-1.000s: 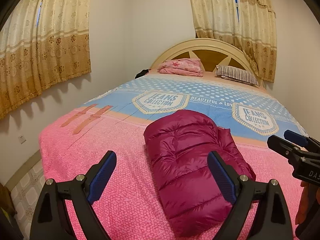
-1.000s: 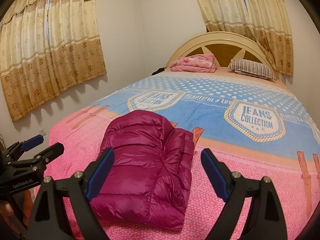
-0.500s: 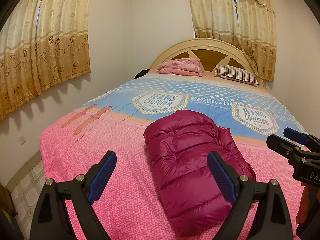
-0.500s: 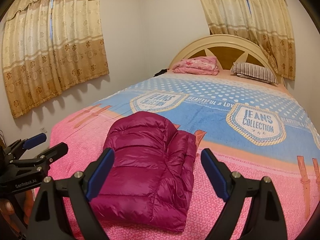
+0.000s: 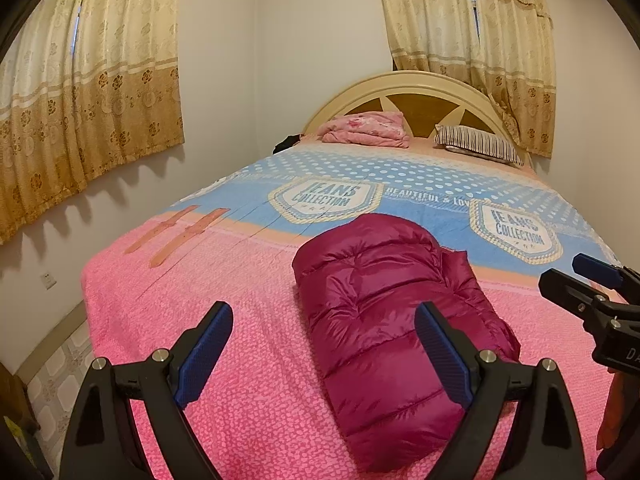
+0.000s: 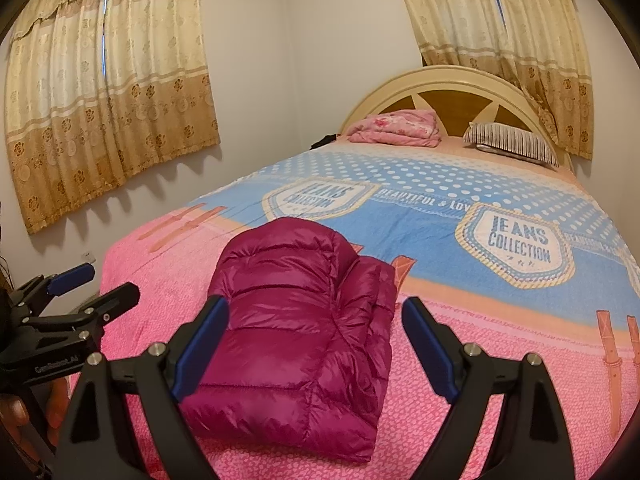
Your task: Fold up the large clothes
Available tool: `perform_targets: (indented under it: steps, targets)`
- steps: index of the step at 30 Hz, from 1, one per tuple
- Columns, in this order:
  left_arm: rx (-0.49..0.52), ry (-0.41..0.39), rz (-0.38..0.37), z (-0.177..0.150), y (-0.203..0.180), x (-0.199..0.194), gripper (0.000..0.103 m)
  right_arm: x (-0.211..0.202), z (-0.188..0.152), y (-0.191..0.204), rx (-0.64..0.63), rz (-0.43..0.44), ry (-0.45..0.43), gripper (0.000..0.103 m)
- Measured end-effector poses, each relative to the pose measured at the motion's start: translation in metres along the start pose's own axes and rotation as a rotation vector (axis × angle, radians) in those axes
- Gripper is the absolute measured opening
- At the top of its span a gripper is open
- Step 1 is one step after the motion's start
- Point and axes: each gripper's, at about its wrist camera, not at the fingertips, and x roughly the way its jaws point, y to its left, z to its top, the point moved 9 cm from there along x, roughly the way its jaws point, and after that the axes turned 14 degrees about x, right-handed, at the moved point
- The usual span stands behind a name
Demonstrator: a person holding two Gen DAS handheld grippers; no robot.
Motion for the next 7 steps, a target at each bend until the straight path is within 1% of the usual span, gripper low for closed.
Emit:
perform_targets:
  steps: [7]
  targets:
    - [0.028,-0.007,-0.001,-0.0025,-0.0047,0.0007,0.093,0.0018,-0.0053,-0.001,-0.007,0.001,0.013,0.09]
